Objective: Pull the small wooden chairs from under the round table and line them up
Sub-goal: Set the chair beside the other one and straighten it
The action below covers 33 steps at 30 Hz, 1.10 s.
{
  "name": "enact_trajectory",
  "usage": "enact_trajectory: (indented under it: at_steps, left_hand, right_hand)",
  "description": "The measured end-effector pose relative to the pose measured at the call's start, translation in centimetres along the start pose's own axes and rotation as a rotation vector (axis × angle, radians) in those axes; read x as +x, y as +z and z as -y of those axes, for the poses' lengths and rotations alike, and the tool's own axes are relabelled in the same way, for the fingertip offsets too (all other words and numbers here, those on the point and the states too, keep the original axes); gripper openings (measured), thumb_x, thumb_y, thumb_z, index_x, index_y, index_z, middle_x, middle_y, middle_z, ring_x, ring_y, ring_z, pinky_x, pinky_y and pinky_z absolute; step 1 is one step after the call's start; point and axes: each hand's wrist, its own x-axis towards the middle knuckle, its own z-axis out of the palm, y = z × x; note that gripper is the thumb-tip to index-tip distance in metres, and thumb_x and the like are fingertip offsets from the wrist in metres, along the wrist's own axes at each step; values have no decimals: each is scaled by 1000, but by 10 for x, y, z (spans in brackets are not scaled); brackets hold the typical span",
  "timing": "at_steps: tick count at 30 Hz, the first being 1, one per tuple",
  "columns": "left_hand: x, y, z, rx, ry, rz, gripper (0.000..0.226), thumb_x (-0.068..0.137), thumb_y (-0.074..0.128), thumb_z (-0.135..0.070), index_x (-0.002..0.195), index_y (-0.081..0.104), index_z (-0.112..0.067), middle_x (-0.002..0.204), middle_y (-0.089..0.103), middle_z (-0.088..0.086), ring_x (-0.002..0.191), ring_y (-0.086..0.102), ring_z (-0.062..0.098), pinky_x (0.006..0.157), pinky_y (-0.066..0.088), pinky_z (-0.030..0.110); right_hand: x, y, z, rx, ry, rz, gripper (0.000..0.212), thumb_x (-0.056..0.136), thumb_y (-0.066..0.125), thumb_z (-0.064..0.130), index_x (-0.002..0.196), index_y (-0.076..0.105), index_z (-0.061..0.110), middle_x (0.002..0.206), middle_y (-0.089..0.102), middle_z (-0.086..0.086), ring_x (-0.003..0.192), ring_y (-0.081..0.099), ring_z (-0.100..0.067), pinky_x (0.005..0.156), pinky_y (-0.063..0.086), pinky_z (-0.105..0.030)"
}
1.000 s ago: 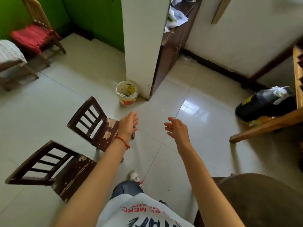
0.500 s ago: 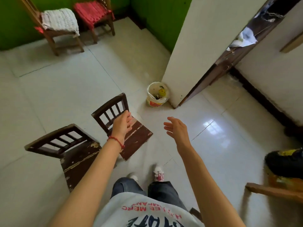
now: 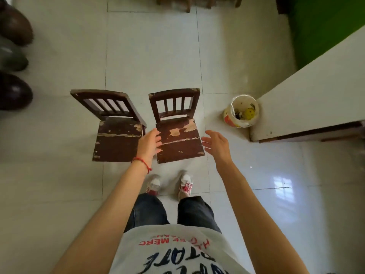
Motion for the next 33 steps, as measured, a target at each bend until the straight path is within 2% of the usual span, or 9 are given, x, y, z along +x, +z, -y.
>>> enact_trajectory:
  at_steps: [3,7,12,17,22,26,27,30,33]
  left_hand:
    - [14,5,22,-16,-57,-32,46,92,39,-36,127,48,-7,122,54,11,108,51,22,92,40,36]
    - [52,9,54,4,-160,-55,48,92,40,-36,130,44,-7,134,49,14,121,47,29,96,39,38]
    - [120,14,101,31,-269,-70,51,91,41,-40,129,45,-7,133,50,14,119,49,29,90,41,36]
    - [199,18,150,76,-334,-95,50,91,40,-43,126,48,-8,131,52,13,115,51,28,82,42,34]
    - [271,23,203,49,-466,-82,54,90,44,-41,130,43,-5,134,49,15,119,48,29,94,41,41]
    - [307,22,244,-32,-666,-44,75,80,52,-56,132,38,-4,119,54,15,101,53,26,86,44,40]
    - [314,21,254,-74,-722,-31,82,75,54,-61,133,35,-6,121,53,15,101,53,27,85,45,41]
    - [329,20,282,-308,-834,7,100,64,61,-67,140,24,-13,139,41,17,121,46,32,94,42,45]
    - [340,24,304,-535,-800,-28,87,71,62,-57,139,25,-17,144,37,14,130,39,30,102,34,49]
  right_hand:
    - [24,4,-19,-52,55,31,23,93,41,29,104,55,14,105,64,-10,98,61,-23,88,49,-33]
    - [60,16,-62,-115,158,33,27,93,43,30,107,55,11,103,63,-10,93,60,-22,89,47,-35]
    - [113,32,-123,-107,326,17,34,93,45,27,117,54,4,110,63,-15,97,59,-26,84,47,-33]
    - [177,50,-181,-68,447,-24,31,93,46,24,115,54,3,117,61,-18,105,59,-31,89,46,-35]
    - [243,64,-239,23,591,-48,41,91,51,28,124,48,3,125,57,-20,108,57,-33,90,46,-36]
    - [283,70,-274,223,750,-73,57,85,58,38,131,39,11,140,44,-15,123,47,-34,98,45,-40]
    - [291,71,-284,265,756,-56,59,84,59,37,133,37,14,142,41,-13,126,44,-34,98,44,-40]
    - [305,76,-312,389,721,-6,56,83,61,34,131,37,18,140,41,-10,129,41,-35,103,41,-43]
    - [314,83,-332,589,669,2,42,85,59,34,120,43,18,138,45,-12,125,46,-34,109,34,-42]
